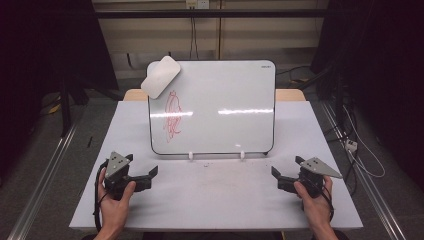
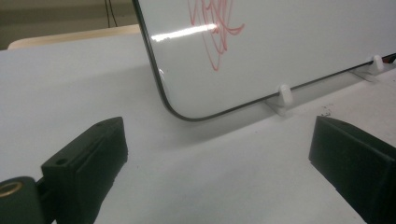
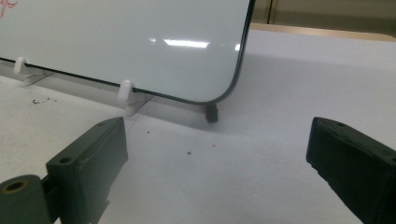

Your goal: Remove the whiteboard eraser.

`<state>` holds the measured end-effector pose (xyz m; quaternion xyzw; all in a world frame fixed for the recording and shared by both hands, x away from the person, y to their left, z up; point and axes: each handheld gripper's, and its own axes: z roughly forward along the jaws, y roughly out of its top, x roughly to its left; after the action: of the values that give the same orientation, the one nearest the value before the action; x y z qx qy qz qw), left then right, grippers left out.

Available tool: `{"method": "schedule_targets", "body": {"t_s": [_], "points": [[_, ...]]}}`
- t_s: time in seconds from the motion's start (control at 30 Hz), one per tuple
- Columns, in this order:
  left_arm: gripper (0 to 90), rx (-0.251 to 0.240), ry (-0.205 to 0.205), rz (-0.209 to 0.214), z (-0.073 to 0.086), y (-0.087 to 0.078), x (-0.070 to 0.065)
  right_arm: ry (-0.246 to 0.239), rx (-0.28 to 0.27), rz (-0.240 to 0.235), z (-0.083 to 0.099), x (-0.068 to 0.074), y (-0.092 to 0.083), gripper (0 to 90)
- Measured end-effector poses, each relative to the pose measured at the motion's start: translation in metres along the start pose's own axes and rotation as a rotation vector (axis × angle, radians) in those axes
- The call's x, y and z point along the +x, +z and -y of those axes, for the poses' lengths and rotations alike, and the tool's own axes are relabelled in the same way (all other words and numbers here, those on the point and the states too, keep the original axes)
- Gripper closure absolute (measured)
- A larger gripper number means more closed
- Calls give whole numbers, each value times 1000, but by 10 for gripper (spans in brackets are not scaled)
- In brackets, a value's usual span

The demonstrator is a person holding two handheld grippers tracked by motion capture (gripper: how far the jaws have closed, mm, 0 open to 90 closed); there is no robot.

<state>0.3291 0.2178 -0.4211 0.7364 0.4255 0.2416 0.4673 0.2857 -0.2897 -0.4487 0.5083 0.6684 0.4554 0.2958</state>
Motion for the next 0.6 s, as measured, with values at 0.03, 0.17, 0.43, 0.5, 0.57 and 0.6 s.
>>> {"method": "schedule_targets", "body": {"t_s": [0.03, 0.17, 0.43, 0.5, 0.57, 0.6], "points": [[43, -1, -5, 0, 0, 1, 0, -3, 2, -2, 0, 0, 0, 52], [44, 9, -7, 4, 0, 5, 0, -4, 8, -11, 0, -1, 1, 53], [50, 24, -12, 28, -4, 9, 2, -3, 9, -15, -1, 0, 2, 56], [51, 26, -19, 32, -7, 10, 4, -3, 9, -14, -1, 0, 2, 57], [51, 22, -15, 32, -13, 10, 8, 2, 12, -11, -1, 0, 1, 57], [51, 21, -7, 28, -16, 9, 10, 2, 13, -11, -1, -1, 1, 57]]}}
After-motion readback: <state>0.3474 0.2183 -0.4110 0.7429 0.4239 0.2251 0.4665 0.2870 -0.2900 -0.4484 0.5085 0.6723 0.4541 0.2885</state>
